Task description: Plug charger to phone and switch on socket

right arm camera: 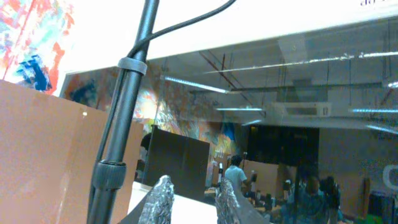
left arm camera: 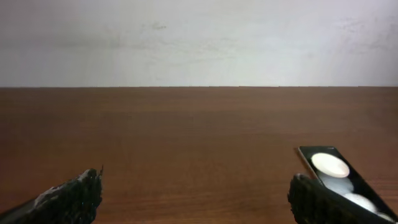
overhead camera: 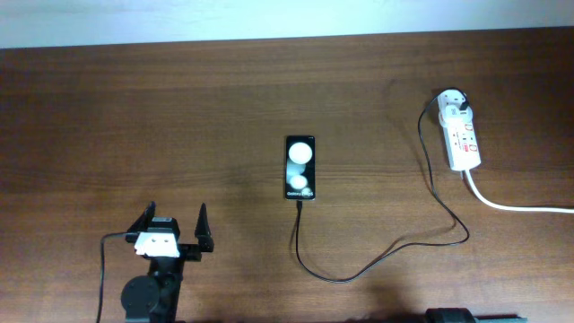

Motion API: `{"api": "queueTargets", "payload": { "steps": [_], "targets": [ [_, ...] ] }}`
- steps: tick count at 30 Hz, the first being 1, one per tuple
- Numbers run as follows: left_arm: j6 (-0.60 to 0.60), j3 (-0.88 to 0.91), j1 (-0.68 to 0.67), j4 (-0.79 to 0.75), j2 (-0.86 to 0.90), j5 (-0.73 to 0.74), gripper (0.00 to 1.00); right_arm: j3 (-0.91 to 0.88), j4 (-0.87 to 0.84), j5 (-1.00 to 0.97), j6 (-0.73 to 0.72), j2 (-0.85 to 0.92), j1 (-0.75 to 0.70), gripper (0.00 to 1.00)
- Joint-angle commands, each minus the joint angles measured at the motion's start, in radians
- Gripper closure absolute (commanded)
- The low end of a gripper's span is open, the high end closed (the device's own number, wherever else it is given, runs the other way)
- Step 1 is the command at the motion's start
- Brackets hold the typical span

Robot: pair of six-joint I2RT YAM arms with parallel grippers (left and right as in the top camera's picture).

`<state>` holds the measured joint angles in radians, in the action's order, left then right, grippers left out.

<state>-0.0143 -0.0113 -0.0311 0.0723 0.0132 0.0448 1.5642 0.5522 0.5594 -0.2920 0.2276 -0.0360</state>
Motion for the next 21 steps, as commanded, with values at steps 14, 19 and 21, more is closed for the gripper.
{"api": "queueTargets", "payload": {
  "steps": [14,19,21],
  "targets": [
    [0.038,0.002,-0.003,0.008,0.000,-0.008,0.01,0.001,0.111,0.009,0.055,-0.184,0.018,0.59],
    [0.038,0.002,-0.003,0.008,0.000,-0.008,0.01,0.060,0.138,0.010,0.105,-0.221,0.004,0.62],
    [0.038,0.002,-0.003,0.008,0.000,-0.008,0.01,0.059,0.149,0.009,0.105,-0.221,0.003,0.55]
  ]
}}
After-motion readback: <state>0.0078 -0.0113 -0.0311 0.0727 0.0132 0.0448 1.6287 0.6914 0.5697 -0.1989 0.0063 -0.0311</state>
